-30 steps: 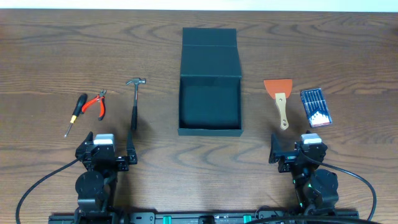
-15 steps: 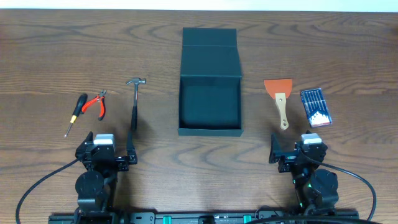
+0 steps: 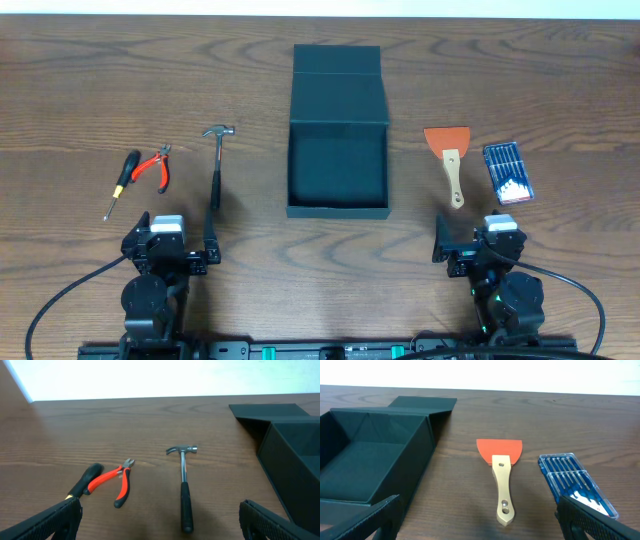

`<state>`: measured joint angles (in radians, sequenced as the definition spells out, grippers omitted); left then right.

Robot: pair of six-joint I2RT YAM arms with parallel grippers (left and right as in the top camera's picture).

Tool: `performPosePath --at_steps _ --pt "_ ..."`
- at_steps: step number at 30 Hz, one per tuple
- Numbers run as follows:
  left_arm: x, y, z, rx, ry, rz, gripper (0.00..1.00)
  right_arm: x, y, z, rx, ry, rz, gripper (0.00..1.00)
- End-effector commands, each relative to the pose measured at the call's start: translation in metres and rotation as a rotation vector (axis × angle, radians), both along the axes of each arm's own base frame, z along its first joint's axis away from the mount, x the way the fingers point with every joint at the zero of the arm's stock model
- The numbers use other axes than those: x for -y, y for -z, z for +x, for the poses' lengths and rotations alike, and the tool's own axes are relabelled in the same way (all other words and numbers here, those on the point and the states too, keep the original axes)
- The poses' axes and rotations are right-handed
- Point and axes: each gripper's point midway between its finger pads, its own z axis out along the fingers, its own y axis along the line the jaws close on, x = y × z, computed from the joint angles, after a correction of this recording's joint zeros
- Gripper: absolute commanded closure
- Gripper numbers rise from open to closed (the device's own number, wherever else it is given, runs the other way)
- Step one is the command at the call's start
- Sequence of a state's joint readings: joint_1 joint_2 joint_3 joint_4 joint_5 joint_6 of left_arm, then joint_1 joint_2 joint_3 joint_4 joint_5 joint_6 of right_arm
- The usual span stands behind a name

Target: Pack container

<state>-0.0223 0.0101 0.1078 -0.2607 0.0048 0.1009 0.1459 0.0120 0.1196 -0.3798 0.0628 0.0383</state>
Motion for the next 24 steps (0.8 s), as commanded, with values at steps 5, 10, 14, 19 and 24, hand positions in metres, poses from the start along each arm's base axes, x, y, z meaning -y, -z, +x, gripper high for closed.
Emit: performPosePath --at_steps 5,10,14,19,24 --pt "0.001 0.011 0.0 -0.018 0.004 -0.015 0.02 0.002 0.001 0.0 0.001 0.011 0.009 0.01" --pt "0.013 0.012 0.0 -0.025 0.029 -0.202 0.02 -0.006 0.001 0.0 -0.002 -0.024 0.047 0.01" --pt "0.037 0.009 -0.002 -0.047 0.109 -0.434 0.02 -0.017 0.001 -0.002 -0.01 -0.076 0.106 0.01" --pt "0.047 -0.029 -0.006 0.008 0.164 -0.529 0.02 -0.044 -0.035 -0.01 0.059 -0.243 0.13 0.01" --pt "0.039 -0.083 -0.005 0.062 0.128 -0.516 0.01 -0.042 -0.06 -0.013 -0.071 -0.221 0.138 0.01"
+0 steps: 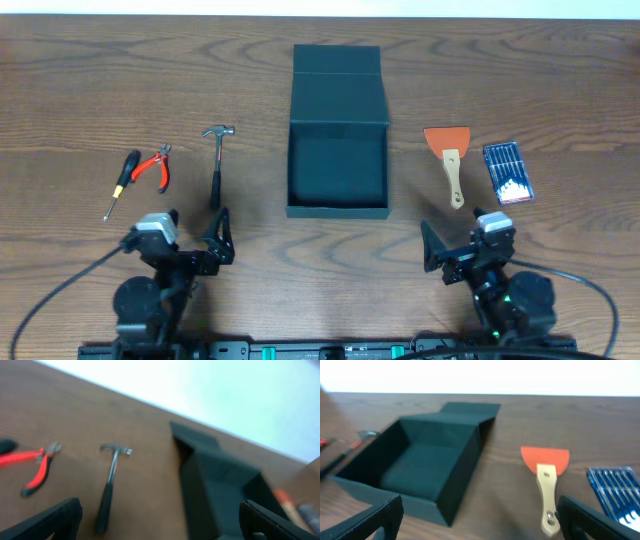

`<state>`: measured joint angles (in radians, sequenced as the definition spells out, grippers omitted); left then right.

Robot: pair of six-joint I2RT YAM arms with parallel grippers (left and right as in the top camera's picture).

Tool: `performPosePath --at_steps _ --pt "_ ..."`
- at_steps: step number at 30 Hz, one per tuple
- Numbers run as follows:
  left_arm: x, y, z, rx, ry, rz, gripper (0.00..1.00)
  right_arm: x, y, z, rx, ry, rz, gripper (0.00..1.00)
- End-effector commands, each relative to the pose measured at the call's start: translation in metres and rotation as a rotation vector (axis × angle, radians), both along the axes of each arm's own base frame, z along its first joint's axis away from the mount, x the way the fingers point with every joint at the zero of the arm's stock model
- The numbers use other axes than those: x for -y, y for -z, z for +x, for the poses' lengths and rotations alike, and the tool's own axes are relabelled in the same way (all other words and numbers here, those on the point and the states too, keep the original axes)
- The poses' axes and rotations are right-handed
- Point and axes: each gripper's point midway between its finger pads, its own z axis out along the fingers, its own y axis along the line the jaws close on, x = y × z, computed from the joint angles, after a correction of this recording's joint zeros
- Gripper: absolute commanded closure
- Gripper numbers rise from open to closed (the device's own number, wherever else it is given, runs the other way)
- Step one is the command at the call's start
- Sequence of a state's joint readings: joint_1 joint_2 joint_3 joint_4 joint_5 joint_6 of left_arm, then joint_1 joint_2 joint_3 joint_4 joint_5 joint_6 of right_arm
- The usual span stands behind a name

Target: Pack container

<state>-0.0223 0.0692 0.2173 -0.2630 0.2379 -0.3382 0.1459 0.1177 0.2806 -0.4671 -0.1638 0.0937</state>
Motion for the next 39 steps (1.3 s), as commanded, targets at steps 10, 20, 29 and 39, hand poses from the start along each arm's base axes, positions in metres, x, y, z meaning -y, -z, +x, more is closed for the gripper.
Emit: performPosePath --at_steps 10,20,29,39 --pt "0.001 -0.055 0.055 -0.278 0.025 0.066 0.02 -0.014 -0.088 0.051 -0.367 -0.063 -0.07 0.01" --pt "0.003 -0.039 0.121 -0.528 0.107 0.194 0.02 0.007 -0.111 0.093 -0.574 0.046 -0.086 0.01" --pt "-0.032 -0.03 0.122 -0.568 -0.008 0.405 0.02 0.13 -0.034 0.141 -0.772 0.297 -0.131 0.01" --pt "-0.051 -0.024 0.114 -0.621 -0.073 0.506 0.02 0.167 0.062 0.161 -0.956 0.163 -0.28 0.01"
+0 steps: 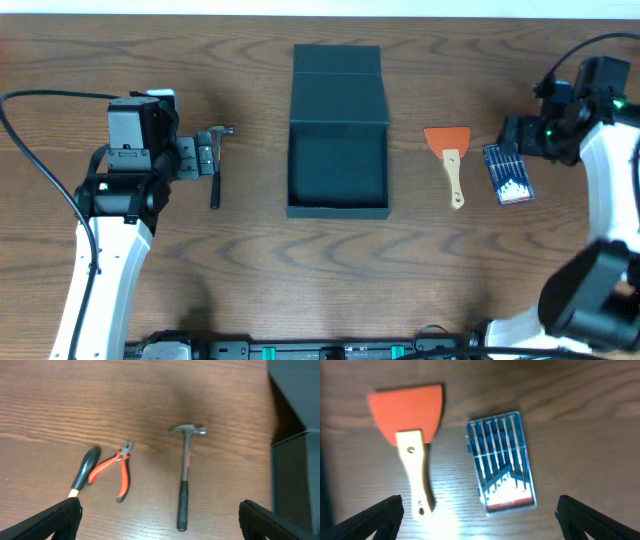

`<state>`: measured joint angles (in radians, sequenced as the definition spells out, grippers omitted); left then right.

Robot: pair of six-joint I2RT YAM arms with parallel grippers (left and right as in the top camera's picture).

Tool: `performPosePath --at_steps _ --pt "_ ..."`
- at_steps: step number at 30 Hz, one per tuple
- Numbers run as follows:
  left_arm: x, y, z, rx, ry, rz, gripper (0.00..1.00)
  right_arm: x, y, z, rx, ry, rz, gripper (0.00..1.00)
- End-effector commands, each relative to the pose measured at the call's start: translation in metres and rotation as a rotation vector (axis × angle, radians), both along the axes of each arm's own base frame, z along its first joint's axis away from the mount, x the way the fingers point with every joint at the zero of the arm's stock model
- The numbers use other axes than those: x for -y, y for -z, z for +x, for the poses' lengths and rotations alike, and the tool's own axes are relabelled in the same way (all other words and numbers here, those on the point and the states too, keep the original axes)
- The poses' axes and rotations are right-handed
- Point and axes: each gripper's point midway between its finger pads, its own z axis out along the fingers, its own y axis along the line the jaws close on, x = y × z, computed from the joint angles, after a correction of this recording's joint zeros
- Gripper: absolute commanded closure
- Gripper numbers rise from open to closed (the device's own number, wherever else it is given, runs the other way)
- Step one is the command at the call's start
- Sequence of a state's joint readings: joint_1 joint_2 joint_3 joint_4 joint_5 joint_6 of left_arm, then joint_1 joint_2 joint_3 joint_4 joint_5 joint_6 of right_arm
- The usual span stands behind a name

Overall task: Pack container
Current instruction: 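Reach the right gripper to the clear screwdriver case and grasp it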

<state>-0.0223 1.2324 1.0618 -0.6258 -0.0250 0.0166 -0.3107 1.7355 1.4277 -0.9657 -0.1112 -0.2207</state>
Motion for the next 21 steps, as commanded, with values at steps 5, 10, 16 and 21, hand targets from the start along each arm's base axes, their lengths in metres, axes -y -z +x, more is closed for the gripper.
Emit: performPosePath --at_steps 5,10,16,21 --pt "-0.009 -0.008 -0.004 -0.002 -0.01 0.051 0.02 0.025 0.048 0.004 -0.128 -0.125 -0.126 0.01" --pt "-0.009 -0.008 -0.003 -0.002 -0.01 0.051 0.02 0.03 0.067 0.005 -0.168 -0.197 -0.153 0.01" --pt "-0.009 -0.008 -0.003 -0.002 -0.01 0.051 0.02 0.016 0.073 0.01 -0.144 -0.221 -0.079 0.01" --pt "-0.009 -0.008 -0.004 -0.002 -0.01 0.051 0.02 0.015 0.085 0.007 -0.177 -0.224 -0.069 0.01"
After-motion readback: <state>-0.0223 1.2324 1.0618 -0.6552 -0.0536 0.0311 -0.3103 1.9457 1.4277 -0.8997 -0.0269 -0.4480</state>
